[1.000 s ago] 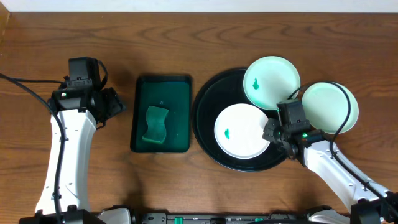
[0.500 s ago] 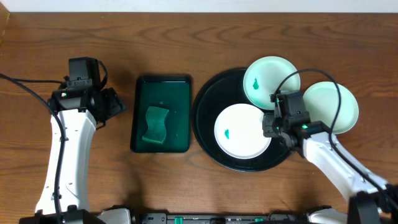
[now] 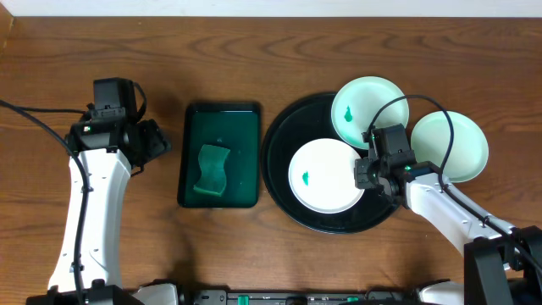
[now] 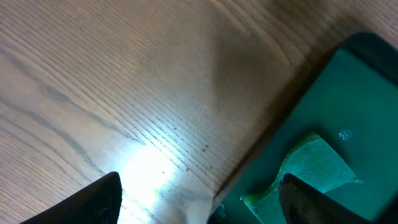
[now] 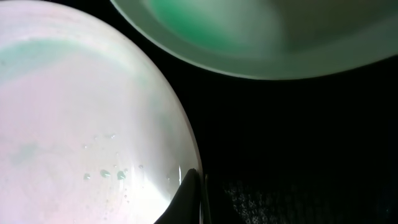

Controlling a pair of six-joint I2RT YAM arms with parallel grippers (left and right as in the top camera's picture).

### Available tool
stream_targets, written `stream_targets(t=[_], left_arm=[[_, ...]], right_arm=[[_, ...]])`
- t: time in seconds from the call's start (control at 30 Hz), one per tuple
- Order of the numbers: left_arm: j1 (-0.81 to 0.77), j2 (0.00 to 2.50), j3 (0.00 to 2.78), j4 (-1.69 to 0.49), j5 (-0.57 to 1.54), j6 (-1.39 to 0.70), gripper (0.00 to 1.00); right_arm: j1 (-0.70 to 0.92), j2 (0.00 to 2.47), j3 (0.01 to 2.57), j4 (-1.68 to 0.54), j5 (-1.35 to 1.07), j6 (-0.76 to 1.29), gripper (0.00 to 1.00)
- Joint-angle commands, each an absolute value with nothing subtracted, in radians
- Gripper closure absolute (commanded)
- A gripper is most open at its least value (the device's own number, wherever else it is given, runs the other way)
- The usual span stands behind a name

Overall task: Clean dirty plates on tray and stack at the side
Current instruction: 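Hold the white plate rim steady with the right gripper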

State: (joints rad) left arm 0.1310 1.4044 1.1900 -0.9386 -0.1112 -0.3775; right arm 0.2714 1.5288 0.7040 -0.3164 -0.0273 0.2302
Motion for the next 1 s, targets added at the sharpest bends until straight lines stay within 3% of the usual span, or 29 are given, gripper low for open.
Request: stream_targets(t=[0.0,0.97], left_arm=[[0.135,1.399,1.213,-0.942,-0.121,-0.382,0.19],[0.135,1.399,1.213,-0.942,-0.121,-0.382,0.19]], right_arm=[[0.268,1.510,0.718,-0.306,-0.027,0.300,0.99],[0.269,1.510,0.718,-0.299,-0.027,0.336,0.99]])
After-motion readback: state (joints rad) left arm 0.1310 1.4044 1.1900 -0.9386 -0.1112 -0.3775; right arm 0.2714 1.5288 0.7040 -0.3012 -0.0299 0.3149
